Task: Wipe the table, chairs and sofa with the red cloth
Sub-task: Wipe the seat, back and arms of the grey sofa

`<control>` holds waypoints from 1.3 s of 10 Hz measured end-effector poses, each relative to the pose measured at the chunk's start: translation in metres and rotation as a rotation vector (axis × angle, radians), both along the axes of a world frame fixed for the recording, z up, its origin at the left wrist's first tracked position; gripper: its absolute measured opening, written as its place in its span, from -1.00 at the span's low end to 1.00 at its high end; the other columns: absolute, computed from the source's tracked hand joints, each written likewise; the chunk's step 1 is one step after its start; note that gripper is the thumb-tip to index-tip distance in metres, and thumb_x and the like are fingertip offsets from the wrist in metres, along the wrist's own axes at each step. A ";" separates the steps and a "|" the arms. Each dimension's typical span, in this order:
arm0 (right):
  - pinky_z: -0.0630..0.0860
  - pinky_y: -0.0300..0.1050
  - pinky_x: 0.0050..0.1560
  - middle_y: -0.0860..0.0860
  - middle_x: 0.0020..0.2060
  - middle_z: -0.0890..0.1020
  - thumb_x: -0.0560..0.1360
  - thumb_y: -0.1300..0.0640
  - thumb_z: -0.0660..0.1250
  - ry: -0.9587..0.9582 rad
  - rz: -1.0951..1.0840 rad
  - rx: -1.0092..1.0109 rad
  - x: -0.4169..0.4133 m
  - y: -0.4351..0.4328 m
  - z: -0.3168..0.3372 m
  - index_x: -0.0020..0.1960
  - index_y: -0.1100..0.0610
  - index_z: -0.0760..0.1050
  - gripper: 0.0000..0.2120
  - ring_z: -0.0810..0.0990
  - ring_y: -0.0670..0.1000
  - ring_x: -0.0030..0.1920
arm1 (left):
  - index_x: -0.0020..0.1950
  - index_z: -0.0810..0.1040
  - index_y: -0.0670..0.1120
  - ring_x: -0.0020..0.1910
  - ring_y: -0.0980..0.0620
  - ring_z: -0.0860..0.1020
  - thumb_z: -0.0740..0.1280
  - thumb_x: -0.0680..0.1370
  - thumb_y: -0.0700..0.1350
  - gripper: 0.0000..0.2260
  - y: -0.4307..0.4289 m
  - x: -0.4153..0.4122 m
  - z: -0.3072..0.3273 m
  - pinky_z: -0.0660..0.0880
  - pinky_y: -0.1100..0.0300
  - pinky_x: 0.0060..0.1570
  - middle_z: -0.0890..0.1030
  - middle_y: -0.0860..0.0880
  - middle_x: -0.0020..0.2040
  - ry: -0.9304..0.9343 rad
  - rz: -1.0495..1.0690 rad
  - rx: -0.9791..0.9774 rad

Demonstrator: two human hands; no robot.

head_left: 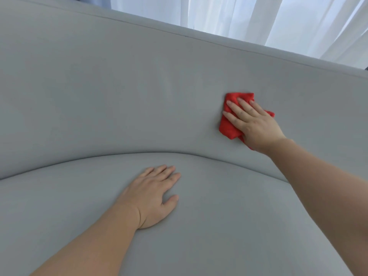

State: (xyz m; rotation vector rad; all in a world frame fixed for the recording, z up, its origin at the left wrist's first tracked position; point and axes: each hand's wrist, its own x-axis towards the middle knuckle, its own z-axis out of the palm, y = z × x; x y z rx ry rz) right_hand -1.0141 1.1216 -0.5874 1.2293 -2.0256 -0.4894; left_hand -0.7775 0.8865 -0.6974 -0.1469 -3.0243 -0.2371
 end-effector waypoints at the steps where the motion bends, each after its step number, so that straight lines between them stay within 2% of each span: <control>1: 0.11 0.19 0.45 0.14 0.48 0.29 0.39 0.23 0.39 0.009 0.023 -0.085 0.003 -0.014 0.029 0.48 0.12 0.31 -0.33 0.26 0.26 0.46 | 0.56 -0.03 0.11 0.53 0.15 -0.10 -0.34 0.33 0.29 -0.20 0.001 -0.001 0.000 -0.25 0.22 0.44 -0.06 0.12 0.57 0.000 0.000 0.005; 2: 0.03 0.19 0.48 0.16 0.52 0.20 0.43 0.21 0.36 -0.021 -0.019 -0.212 0.008 -0.030 0.060 0.52 0.13 0.21 -0.31 0.17 0.28 0.49 | 0.56 -0.05 0.12 0.53 0.15 -0.12 -0.35 0.32 0.29 -0.21 0.000 -0.001 0.000 -0.26 0.23 0.44 -0.08 0.13 0.57 -0.014 0.000 -0.011; 3: -0.10 0.09 0.53 0.12 0.56 0.01 0.51 0.21 0.22 -0.140 -0.048 -0.398 0.013 -0.053 0.085 0.57 0.16 -0.06 -0.28 -0.02 0.21 0.54 | 0.56 -0.05 0.12 0.53 0.14 -0.11 -0.35 0.32 0.29 -0.21 0.000 -0.001 0.001 -0.25 0.23 0.43 -0.06 0.12 0.57 -0.015 0.000 -0.016; 4: -0.13 0.00 0.53 0.19 0.55 -0.07 0.50 0.29 0.17 -0.226 -0.049 -0.588 0.017 -0.066 0.083 0.55 0.29 -0.14 -0.26 -0.08 0.16 0.55 | 0.56 -0.06 0.12 0.53 0.15 -0.12 -0.36 0.32 0.29 -0.21 0.000 -0.001 0.001 -0.25 0.22 0.45 -0.08 0.12 0.57 -0.027 0.003 -0.021; 5: -0.15 0.05 0.52 0.25 0.53 0.02 0.50 0.31 0.17 -0.210 -0.027 -0.647 0.016 -0.078 0.065 0.53 0.32 0.05 -0.36 -0.03 0.25 0.54 | 0.55 -0.08 0.13 0.52 0.16 -0.13 -0.36 0.32 0.29 -0.21 0.001 -0.001 0.001 -0.25 0.21 0.45 -0.09 0.13 0.57 -0.026 0.004 -0.025; 7: -0.11 0.14 0.51 0.25 0.52 0.10 0.50 0.30 0.18 -0.162 0.031 -0.654 0.009 -0.079 0.054 0.52 0.30 0.12 -0.39 0.04 0.29 0.52 | 0.56 -0.06 0.13 0.53 0.14 -0.12 -0.34 0.33 0.29 -0.22 0.000 -0.001 0.001 -0.22 0.20 0.46 -0.07 0.12 0.57 -0.026 0.002 -0.018; 9: -0.09 0.17 0.50 0.26 0.52 0.11 0.48 0.29 0.18 -0.161 0.043 -0.617 0.010 -0.078 0.046 0.52 0.32 0.13 -0.39 0.06 0.31 0.51 | 0.56 -0.05 0.11 0.52 0.14 -0.12 -0.34 0.33 0.28 -0.21 0.001 -0.002 0.000 -0.21 0.18 0.47 -0.07 0.12 0.57 -0.028 0.001 -0.022; 10: -0.08 0.18 0.47 0.28 0.50 0.16 0.44 0.32 0.27 -0.161 0.055 -0.533 0.012 -0.079 0.017 0.50 0.33 0.17 -0.35 0.11 0.33 0.49 | 0.56 -0.06 0.12 0.52 0.14 -0.11 -0.34 0.33 0.29 -0.21 0.000 -0.003 -0.002 -0.23 0.19 0.46 -0.07 0.12 0.57 -0.025 0.003 -0.024; 12: 0.02 0.22 0.43 0.26 0.48 0.23 0.32 0.36 0.39 -0.206 0.020 -0.303 0.025 -0.079 -0.041 0.47 0.32 0.23 -0.25 0.22 0.33 0.45 | 0.56 -0.04 0.12 0.53 0.14 -0.11 -0.33 0.33 0.29 -0.21 0.000 -0.003 -0.002 -0.23 0.20 0.45 -0.06 0.12 0.57 -0.026 -0.003 -0.018; 13: 0.05 0.23 0.38 0.21 0.45 0.33 0.36 0.33 0.26 -0.229 0.013 -0.071 0.029 -0.073 -0.079 0.45 0.26 0.32 -0.36 0.34 0.29 0.41 | 0.56 -0.01 0.11 0.53 0.13 -0.09 -0.31 0.33 0.29 -0.21 0.000 -0.003 -0.003 -0.22 0.19 0.44 -0.03 0.11 0.57 -0.015 -0.001 -0.004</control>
